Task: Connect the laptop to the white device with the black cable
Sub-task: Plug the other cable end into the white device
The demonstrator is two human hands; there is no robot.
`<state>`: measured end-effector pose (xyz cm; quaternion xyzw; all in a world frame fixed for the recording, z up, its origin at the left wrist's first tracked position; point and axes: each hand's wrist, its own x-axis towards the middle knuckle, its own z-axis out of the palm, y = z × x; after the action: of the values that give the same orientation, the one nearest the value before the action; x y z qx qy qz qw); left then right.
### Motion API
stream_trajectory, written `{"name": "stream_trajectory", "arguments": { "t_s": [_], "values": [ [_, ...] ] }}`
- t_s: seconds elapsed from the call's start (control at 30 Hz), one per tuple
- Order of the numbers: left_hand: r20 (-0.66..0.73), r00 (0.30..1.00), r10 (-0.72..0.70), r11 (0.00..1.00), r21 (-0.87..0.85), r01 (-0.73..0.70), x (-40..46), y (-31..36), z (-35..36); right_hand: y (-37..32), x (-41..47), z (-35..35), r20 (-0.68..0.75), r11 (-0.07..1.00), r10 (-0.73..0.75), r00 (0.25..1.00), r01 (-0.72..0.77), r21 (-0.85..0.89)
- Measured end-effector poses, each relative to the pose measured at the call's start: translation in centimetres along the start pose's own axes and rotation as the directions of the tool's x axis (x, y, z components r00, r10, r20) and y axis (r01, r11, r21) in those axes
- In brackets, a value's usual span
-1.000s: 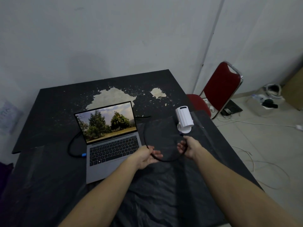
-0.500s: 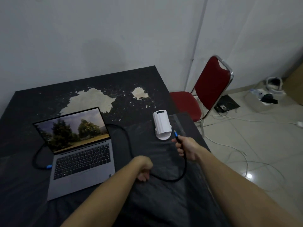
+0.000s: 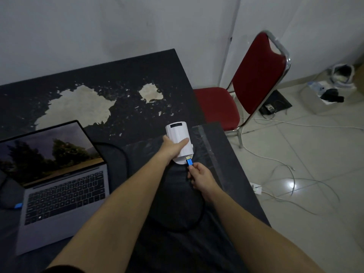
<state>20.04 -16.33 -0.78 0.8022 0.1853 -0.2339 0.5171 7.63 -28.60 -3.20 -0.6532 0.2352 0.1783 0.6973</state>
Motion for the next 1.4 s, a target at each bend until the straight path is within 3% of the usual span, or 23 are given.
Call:
{"name": "stream_trajectory", "arguments": {
  "t_s": [0.5,0.87,1.1,1.4],
  "values": [
    [0.027,0.994,-0.102,0.99,-0.095,0.105,2.8,1.7,-0.5,-1.0,2.6,2.0,0.014,0.986,-0.115,0.993,0.112,0.122],
    [0.042,0.992,-0.118,0.987,-0.107,0.122,2.3,1.6,-0.2,-1.4,2.8,2.1,-0.064,0.994,-0.107,0.992,0.109,0.032],
    [-0.024,0.997,-0.07,0.996,-0.064,0.069,2.1,1.7,0.0,-1.4,2.8,2.5,-0.189,0.989,-0.136,0.973,0.12,-0.09],
    [-0.046,0.998,-0.048,0.999,-0.005,0.048,1.6,1.2,0.5,-1.4,2.9,2.5,-0.189,0.995,-0.093,0.978,0.082,-0.063]
  ]
}}
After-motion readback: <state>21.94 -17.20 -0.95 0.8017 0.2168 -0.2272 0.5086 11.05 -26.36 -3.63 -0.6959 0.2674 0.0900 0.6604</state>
